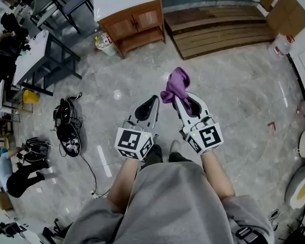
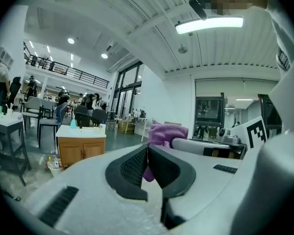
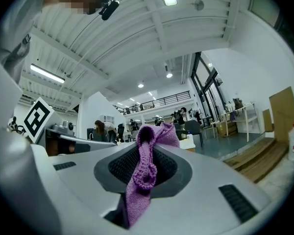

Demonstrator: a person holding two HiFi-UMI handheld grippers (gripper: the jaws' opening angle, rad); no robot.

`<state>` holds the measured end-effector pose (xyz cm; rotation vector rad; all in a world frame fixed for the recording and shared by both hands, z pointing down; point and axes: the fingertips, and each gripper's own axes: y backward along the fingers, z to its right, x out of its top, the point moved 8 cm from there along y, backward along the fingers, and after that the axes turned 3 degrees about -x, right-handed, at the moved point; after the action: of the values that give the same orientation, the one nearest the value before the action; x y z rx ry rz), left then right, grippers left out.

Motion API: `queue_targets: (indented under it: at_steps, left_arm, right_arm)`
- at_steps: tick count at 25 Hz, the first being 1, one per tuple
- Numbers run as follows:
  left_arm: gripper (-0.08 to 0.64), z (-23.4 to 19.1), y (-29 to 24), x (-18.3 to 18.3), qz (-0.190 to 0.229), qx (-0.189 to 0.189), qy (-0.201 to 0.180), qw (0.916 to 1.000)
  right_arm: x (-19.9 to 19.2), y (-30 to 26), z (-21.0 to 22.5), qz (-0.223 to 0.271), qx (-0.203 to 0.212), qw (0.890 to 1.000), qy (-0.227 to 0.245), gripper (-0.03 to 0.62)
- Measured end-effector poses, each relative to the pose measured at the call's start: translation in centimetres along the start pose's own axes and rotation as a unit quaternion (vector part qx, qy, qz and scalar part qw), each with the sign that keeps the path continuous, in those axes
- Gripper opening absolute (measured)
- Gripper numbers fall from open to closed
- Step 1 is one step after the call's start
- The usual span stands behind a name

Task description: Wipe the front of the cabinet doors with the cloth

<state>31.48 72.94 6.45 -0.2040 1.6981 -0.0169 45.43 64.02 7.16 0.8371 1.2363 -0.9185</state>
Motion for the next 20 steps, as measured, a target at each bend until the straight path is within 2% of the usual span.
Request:
queue_targets:
  at_steps: [4,10,20]
  left_arm:
    - [0.011,0.1,0.0,-0.1,-0.003,0.009,-0.004,0.9999]
    - [0.011,-1.8,0.2,-0.6,-0.009,0.025,-0.002,0.9996]
    - [0.011,-10.5,-2.0,-0.5,-0.007,0.021,0.0,0.9998]
  right_arm:
    - [-0.3,0.1,0.4,-0.002,0.006,1.0,-0.006,0.057]
    - [-1.3,-2.2,0.0,-0.011,0.023,1.0,-0.008,0.057]
    - [-2.6,-11.1,-0.6,-0.018,0.018,1.0,-0.002,0.058]
